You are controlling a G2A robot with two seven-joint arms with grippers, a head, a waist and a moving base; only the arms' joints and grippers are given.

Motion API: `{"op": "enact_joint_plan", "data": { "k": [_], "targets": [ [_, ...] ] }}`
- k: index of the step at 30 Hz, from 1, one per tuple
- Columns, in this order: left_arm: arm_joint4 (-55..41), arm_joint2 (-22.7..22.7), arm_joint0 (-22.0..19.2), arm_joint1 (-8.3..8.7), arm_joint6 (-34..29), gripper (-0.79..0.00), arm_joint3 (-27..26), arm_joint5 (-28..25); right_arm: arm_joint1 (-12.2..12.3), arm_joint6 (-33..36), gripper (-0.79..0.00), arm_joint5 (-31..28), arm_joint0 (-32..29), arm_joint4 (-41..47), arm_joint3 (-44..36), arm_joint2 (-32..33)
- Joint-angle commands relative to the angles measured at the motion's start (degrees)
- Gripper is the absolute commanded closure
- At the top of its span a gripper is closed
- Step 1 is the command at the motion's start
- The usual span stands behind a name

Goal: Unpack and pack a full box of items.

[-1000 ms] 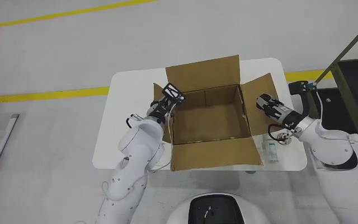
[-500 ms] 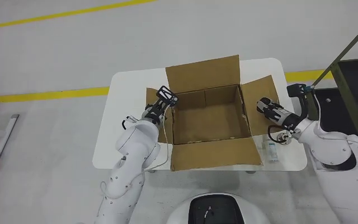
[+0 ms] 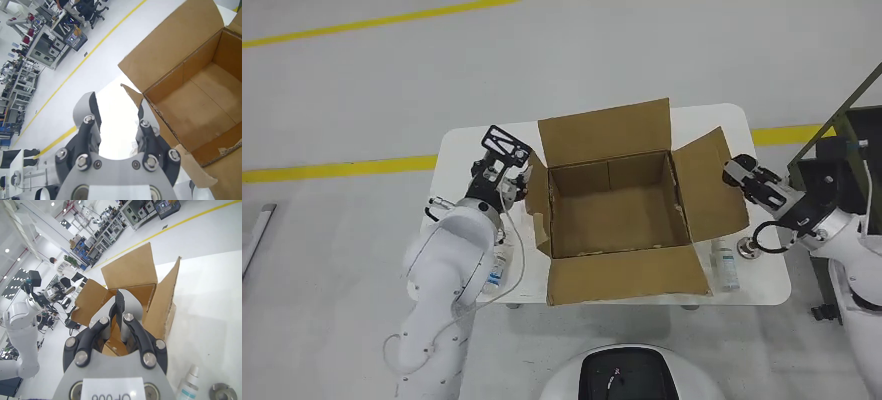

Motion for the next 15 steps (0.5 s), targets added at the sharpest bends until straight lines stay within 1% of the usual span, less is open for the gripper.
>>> {"op": "enact_joint_plan", "data": {
  "k": [1,2,4,5,7,8,11,15],
  "targets": [
    [-0.4,-2.7,1.3,0.47,-1.4,-0.785,-1.4,-3.1,0.2,0.3,0.0,0.0,-0.5,0.9,-0.7,0.8],
    [-1.0,-4.5,2.4,0.79,-2.2,-0.785,-2.1,-5.3,0.3,0.5,0.0,0.0,-0.7,1.3,-0.9,1.0],
    [-1.8,-6.7,3.9,1.21,-2.9,-0.785,-2.6,-8.3,0.4,0.7,0.0,-0.1,-0.8,1.4,-1.0,1.2],
    [-2.3,-8.5,5.2,1.56,-3.6,-0.785,-2.5,-10.8,0.5,0.8,0.0,-0.1,-0.9,1.5,-0.9,1.1],
    [-2.9,-10.2,7.0,1.98,-4.9,-0.785,-2.0,-14.0,0.6,1.0,0.0,-0.1,-0.8,1.6,-0.5,0.9],
    [-2.8,-11.2,8.2,2.31,-6.3,-0.785,-1.8,-16.6,0.7,1.1,0.0,-0.1,-0.5,1.6,-0.1,0.5],
    [-2.3,-12.5,10.3,2.82,-9.3,-0.785,-0.2,-19.3,0.9,1.4,0.0,0.2,0.2,1.1,0.6,-0.5],
    [-2.3,-12.5,10.3,2.82,-9.3,-0.785,-0.2,-19.3,1.1,1.5,0.0,0.4,1.0,0.2,1.2,-1.6]
  ]
}}
